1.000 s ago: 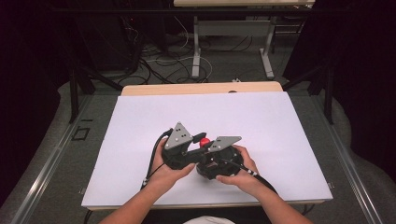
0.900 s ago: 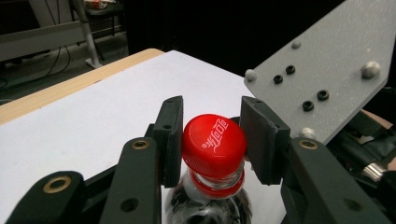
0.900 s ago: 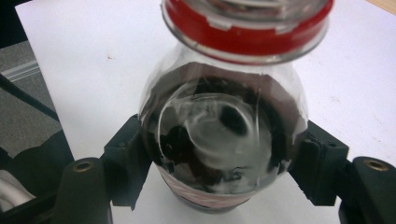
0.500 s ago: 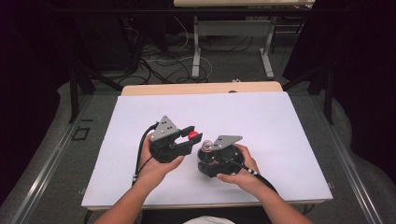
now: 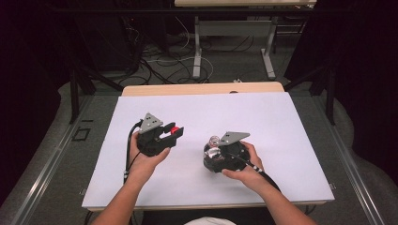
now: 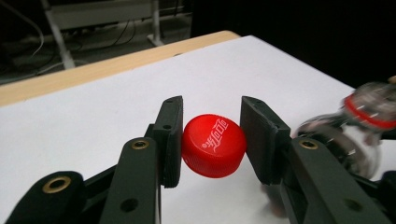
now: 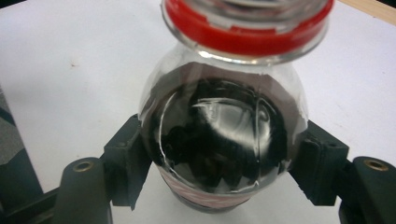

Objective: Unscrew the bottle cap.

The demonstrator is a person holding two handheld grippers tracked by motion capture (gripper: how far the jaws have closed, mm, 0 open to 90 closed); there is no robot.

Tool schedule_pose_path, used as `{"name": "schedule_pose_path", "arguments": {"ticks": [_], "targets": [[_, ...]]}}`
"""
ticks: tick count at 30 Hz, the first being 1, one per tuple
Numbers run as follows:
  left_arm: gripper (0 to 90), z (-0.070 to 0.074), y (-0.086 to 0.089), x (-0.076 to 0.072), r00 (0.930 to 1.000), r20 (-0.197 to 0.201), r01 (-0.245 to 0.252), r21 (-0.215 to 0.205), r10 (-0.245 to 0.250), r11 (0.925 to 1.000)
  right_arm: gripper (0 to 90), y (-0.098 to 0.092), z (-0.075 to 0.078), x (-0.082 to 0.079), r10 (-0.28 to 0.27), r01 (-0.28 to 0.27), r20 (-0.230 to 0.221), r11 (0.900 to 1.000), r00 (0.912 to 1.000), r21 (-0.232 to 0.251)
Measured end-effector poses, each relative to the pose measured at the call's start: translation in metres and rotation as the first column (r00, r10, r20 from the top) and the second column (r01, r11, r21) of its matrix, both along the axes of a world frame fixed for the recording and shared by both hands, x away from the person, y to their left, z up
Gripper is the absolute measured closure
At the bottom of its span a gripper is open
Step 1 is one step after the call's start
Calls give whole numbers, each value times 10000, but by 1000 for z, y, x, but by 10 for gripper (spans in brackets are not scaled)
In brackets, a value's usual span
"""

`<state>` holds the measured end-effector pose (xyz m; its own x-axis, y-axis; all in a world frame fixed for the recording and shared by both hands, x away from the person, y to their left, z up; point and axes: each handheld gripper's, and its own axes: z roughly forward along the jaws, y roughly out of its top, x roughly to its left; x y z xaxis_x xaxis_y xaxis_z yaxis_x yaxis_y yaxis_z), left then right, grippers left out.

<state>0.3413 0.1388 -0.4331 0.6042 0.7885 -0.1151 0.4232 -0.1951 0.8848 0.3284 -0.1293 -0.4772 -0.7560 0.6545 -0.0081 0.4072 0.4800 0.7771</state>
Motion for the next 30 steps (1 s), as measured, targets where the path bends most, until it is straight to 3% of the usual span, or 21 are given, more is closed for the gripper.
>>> {"name": "schedule_pose_path", "arguments": {"ticks": [3,4,5,8,13,22,30], "targets": [[613,-9,7,6,9994,-225,-255,71,256,9997,297,-4,-1,3,-216,216,-147,9998,9997,-12],[613,-12,10,8,9990,-297,-338,106,341,9994,297,-5,-2,5,-321,320,29,9994,9995,86],[613,-15,13,10,9985,-357,-418,88,421,9991,297,-6,-2,5,-409,410,-122,9991,9991,81],[613,-23,20,13,9962,-544,-676,111,681,9977,297,-9,-4,9,-611,611,28,9980,9981,140],[613,-31,30,17,9949,-581,-823,45,824,9966,297,-15,-2,17,-1063,1060,154,9942,9942,187],[613,-36,33,18,9933,-775,-858,-34,852,9963,297,-21,15,54,-1927,1913,540,9811,9798,297],[613,-37,38,20,9935,-705,-898,-66,891,9959,297,-12,29,95,-2579,2555,480,9655,9650,495]]}}
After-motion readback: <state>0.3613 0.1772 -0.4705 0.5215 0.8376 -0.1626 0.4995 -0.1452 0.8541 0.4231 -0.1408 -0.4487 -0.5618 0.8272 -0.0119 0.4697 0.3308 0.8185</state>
